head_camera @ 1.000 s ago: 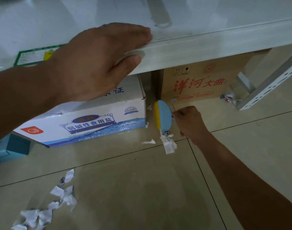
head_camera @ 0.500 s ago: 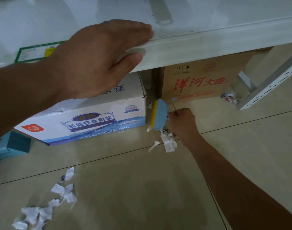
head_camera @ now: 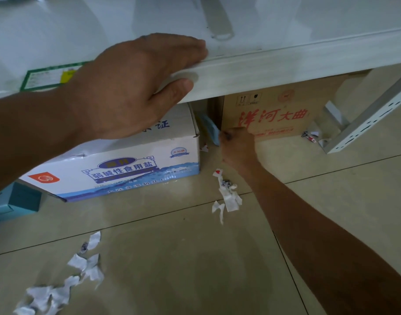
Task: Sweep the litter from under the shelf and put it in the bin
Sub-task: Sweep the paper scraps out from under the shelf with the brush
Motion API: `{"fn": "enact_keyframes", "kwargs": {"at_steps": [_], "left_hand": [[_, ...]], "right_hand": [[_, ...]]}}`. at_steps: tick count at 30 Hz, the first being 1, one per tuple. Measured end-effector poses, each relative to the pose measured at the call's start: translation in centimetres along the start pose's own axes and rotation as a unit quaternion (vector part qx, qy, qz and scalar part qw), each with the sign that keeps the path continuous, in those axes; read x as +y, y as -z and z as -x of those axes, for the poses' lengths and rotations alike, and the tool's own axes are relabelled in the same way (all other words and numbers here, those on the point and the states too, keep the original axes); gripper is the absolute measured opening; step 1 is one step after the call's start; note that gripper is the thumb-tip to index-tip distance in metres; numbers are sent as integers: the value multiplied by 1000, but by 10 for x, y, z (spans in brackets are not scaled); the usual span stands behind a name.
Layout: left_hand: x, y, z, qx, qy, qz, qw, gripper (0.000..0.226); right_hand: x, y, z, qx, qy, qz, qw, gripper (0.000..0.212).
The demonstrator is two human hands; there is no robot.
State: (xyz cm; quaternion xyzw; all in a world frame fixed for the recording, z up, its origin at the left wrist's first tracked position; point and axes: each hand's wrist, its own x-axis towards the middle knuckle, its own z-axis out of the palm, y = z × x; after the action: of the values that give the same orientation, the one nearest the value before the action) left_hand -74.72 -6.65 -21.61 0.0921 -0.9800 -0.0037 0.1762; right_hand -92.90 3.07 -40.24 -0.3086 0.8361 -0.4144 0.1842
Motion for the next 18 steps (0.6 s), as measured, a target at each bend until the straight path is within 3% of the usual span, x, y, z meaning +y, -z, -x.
{"fn": "enact_keyframes", "kwargs": {"at_steps": [7,10,14,18], "left_hand": [[-2,0,0,-7,-8,-9,1000,53],[-3,-2,1,0,-10,-13,1000,52],[-2,-4,0,2,-18,-20,1000,52],[-1,-1,0,-7,-7,-15,1000,53]], "right_hand": [[10,-30,-39,-84,-53,41,994,23],[16,-1,-29,-73,-89,25,993,30],[20,26,-19,-29,-64,-6,998,28],[12,0,-33,-90,-84,-33,992,26]]}}
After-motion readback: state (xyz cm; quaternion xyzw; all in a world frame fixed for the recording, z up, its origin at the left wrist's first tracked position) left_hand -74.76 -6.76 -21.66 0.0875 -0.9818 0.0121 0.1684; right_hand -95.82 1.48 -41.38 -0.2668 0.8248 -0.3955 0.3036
